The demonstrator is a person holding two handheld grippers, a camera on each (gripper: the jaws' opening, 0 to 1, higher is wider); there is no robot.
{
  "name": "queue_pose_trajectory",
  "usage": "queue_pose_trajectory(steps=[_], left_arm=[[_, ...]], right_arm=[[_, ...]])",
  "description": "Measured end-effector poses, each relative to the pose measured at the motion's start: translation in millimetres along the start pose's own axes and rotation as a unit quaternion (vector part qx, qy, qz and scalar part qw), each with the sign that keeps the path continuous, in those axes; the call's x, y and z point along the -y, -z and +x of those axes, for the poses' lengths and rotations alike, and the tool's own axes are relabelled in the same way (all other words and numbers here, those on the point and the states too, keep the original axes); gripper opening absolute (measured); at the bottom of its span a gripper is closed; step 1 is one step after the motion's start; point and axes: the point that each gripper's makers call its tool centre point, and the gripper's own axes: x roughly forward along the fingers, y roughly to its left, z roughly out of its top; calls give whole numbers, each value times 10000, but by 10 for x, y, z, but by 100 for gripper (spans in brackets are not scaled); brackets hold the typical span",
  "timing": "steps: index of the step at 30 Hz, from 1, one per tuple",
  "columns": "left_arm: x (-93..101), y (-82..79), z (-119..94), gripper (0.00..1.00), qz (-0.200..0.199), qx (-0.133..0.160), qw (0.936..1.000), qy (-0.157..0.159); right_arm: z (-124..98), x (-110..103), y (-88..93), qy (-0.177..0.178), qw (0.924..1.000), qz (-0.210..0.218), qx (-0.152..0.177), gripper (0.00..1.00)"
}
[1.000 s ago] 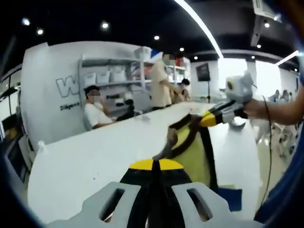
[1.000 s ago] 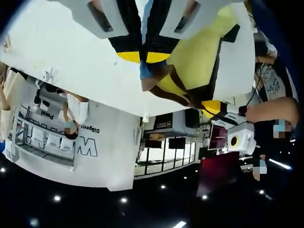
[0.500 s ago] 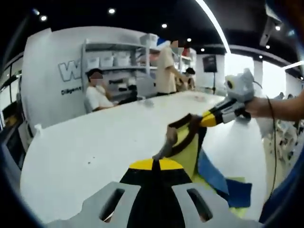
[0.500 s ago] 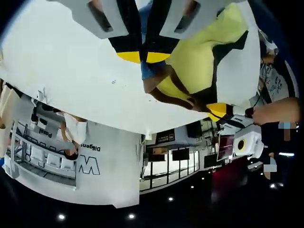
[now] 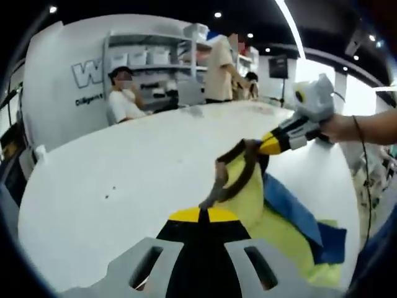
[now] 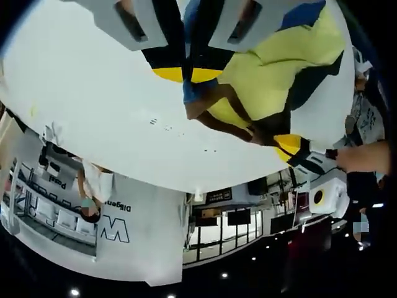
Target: Fold the garment on the visible template until the final outline fits inside the template.
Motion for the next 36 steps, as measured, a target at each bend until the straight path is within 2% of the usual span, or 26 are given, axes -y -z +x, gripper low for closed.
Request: queue_pose_trajectory(steps=[7, 15, 22, 24, 27, 29, 32, 33, 36], left_arm=[[-223, 116, 223, 0, -99, -110, 9998, -156], [-341, 286, 412, 0, -155, -280, 9991, -261], [-520, 499, 602, 0, -272, -547, 9970, -467], [-545, 532, 624, 0, -333, -604, 9965, -468], [-576, 528, 646, 0, -379, -593, 9963, -499], [-588, 481, 641, 0, -420, -486, 9962, -590], [-593, 458, 623, 1, -496, -494, 9953, -665], [-578, 422, 612, 2, -441, -403, 9960, -669], [-577, 361, 612, 11, -519, -306, 9963, -611]], right_arm=[[218, 128, 151, 26, 9998, 134, -120, 0], [444, 168, 239, 73, 9996, 197, -185, 0], [668, 234, 372, 131, 9990, 229, -366, 0], [697, 233, 356, 140, 9988, 263, -395, 0], [686, 239, 392, 216, 9984, 344, -390, 0], [701, 245, 369, 239, 9984, 389, -341, 0], [682, 230, 286, 205, 9978, 619, -119, 0], [668, 249, 247, 202, 9977, 645, 18, 0], [639, 298, 221, 248, 9978, 618, 57, 1]])
